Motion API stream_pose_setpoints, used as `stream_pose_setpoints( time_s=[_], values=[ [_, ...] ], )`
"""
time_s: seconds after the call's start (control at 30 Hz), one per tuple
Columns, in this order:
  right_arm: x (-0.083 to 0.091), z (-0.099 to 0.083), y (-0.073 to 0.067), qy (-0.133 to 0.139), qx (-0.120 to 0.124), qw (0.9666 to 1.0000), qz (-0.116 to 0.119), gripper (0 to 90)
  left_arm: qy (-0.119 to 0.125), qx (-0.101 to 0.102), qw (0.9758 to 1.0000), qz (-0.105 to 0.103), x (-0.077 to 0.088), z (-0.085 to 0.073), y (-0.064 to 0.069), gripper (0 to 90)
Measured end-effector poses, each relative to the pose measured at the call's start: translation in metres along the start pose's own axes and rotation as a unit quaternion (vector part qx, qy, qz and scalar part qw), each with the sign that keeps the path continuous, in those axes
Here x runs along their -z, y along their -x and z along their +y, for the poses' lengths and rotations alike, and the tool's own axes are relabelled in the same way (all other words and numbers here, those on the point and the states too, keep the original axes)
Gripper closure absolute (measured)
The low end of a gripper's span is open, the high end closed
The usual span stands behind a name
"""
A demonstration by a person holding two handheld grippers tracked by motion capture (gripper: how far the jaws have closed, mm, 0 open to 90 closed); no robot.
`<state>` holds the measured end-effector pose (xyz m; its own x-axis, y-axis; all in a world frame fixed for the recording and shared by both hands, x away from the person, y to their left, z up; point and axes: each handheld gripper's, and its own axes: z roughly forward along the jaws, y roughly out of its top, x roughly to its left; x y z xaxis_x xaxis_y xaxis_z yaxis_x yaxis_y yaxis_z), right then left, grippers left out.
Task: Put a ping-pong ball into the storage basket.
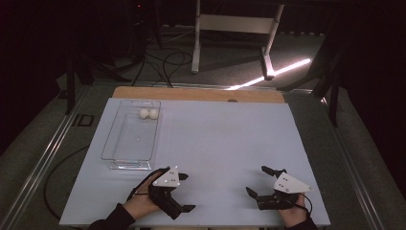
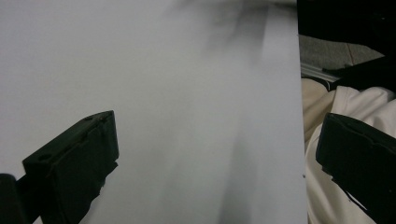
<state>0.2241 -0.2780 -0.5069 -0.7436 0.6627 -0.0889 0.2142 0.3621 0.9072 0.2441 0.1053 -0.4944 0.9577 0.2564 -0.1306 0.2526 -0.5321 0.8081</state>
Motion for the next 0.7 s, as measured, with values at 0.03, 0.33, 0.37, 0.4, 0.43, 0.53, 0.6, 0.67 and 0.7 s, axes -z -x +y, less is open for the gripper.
stream_pose_setpoints(
  time_s=[0.03,0.33,0.37,0.4,0.43,0.53,0.6,0.67,0.7],
  values=[
    [0.0,0.0,0.0,0.0,-0.001,1.0,0.0,9.0,0.003,0.002,1.0,0.002,0.002,-0.001,0.0,0.3],
    [0.0,0.0,0.0,0.001,-0.001,1.0,0.0,9.0,0.012,0.007,0.9998,0.011,0.017,-0.012,0.003,0.3],
    [0.0,0.0,0.0,0.001,0.0,1.0,-0.001,9.0,0.012,0.01,0.9998,0.01,0.019,-0.013,0.003,0.3],
    [0.0,0.0,0.0,0.001,0.001,1.0,-0.001,9.0,0.012,0.013,0.9998,0.011,0.021,-0.015,0.002,0.3],
    [0.0,0.0,0.0,0.001,0.001,1.0,-0.001,9.0,0.012,0.013,0.9998,0.011,0.021,-0.015,0.002,0.3],
    [0.0,0.0,0.0,0.0,0.0,1.0,0.0,9.0,0.015,0.023,0.9994,0.021,0.027,-0.021,0.0,0.3],
    [0.0,0.0,0.0,0.0,0.001,1.0,-0.001,9.0,0.017,0.025,0.9993,0.023,0.03,-0.024,0.0,0.3],
    [0.0,0.0,0.0,0.001,0.001,1.0,-0.001,9.0,0.019,0.027,0.9991,0.026,0.034,-0.026,0.0,0.3],
    [0.0,0.0,0.0,0.0,0.001,1.0,-0.001,9.0,0.02,0.029,0.999,0.028,0.036,-0.028,0.0,0.3]
  ],
)
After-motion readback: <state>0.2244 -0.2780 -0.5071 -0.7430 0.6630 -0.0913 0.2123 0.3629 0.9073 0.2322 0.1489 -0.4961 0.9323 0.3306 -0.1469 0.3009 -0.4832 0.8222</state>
